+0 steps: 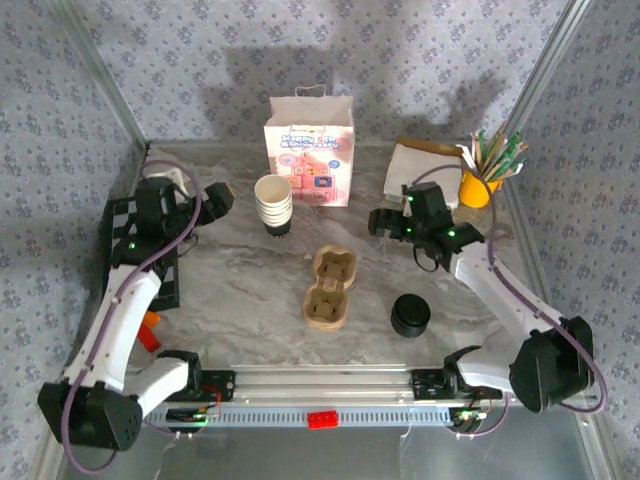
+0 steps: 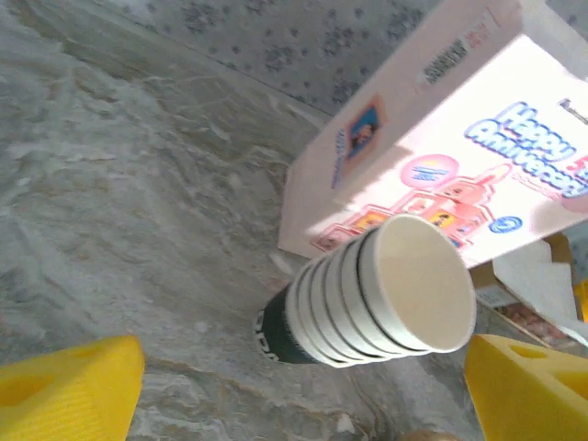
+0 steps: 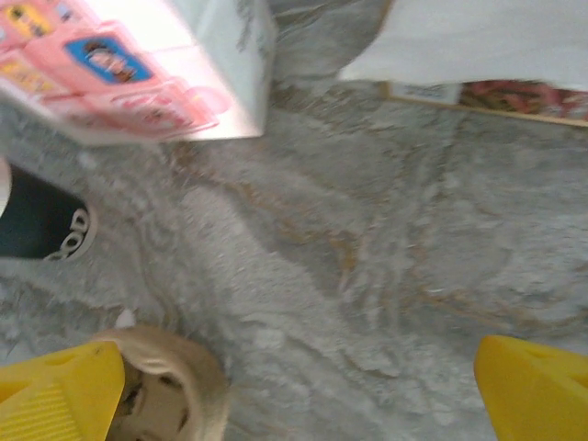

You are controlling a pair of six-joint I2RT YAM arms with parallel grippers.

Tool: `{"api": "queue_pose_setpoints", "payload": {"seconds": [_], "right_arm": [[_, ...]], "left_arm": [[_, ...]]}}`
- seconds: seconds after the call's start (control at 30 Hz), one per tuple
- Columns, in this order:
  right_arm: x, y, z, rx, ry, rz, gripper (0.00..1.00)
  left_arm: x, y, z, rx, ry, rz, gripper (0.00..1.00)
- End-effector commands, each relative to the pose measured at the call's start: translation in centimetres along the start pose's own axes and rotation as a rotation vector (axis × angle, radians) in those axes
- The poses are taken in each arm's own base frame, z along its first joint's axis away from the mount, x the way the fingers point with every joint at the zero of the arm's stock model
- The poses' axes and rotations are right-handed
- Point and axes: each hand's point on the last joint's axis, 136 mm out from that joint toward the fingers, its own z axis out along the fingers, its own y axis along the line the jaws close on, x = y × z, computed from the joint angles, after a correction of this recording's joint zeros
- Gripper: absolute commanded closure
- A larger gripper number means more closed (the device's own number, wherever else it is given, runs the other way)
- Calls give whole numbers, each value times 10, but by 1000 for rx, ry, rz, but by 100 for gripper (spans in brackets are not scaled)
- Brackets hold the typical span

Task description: Pack the takeout coffee

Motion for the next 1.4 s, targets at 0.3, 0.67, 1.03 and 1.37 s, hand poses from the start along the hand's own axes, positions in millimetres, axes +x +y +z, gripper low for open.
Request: {"api": "queue_pose_setpoints", "payload": {"seconds": [0.3, 0.67, 1.03, 1.37], "right_arm": [[5, 48, 8, -9, 98, -78, 0], [11, 44, 12, 9, 111, -91, 0], [15, 46, 19, 1, 131, -99, 0], [15, 48, 20, -9, 135, -96, 0]], "left_arm": [[27, -34, 64, -108, 337, 251, 37], [37, -35, 112, -143, 438, 334, 62], [38, -33, 123, -167, 459, 368, 89], [36, -25, 120, -228, 480, 392, 100]]}}
